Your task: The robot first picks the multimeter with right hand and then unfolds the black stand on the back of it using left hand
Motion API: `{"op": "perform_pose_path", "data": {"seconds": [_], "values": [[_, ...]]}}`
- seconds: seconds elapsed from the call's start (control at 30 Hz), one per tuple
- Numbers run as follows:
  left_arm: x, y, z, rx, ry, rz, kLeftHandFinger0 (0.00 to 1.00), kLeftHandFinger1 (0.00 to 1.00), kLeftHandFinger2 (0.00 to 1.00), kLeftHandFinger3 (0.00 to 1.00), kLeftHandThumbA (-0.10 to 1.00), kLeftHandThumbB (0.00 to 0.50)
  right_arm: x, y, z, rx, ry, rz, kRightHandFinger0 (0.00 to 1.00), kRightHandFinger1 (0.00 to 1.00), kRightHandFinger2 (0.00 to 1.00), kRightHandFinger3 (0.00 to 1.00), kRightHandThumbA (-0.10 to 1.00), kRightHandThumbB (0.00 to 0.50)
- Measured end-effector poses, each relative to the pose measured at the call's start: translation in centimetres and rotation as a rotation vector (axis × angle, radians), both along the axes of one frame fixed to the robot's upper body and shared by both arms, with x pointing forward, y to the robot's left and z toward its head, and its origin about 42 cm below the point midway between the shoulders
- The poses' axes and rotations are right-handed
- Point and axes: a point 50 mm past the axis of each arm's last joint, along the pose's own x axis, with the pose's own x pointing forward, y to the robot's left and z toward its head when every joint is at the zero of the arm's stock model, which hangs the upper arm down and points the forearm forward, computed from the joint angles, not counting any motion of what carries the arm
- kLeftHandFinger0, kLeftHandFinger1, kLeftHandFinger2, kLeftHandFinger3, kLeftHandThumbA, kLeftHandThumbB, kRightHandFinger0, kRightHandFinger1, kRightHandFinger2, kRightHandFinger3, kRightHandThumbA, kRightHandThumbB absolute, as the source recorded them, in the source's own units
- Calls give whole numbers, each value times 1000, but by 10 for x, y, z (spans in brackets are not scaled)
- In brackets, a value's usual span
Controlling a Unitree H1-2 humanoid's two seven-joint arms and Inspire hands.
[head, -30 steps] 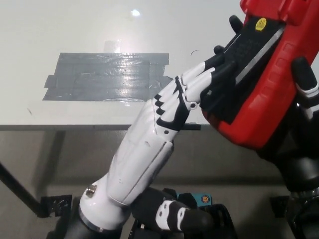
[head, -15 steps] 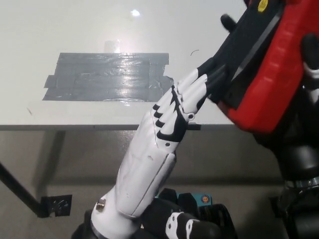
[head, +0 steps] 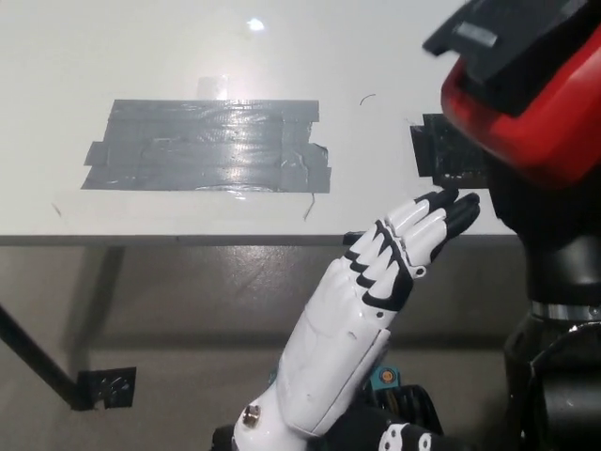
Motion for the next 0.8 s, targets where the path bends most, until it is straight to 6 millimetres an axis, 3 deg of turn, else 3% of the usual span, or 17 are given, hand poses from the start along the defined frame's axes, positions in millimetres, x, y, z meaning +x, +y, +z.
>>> {"op": "perform_pose_path", "data": {"seconds": [0.3, 0.5, 0.63, 0.8], "values": [[1, 0, -2, 19, -21, 13, 1000, 1000, 1000, 1000, 1000, 288, 2, 1, 1, 33, 15, -60, 113, 614, 880, 961, -100, 54], [3, 3, -2, 23, -25, 30, 1000, 1000, 1000, 1000, 1000, 294, 11, 0, -3, 52, 50, -67, 102, 555, 829, 956, -100, 61], [6, 10, -4, 39, -25, 48, 1000, 1000, 1000, 1000, 1000, 297, 32, -4, -12, 29, 120, -110, 62, 440, 719, 846, -27, 51], [8, 24, -12, 70, -14, 85, 1000, 1000, 1000, 1000, 1000, 305, 80, -32, -36, -127, 225, -243, 42, 390, 640, 789, -18, 36]]}}
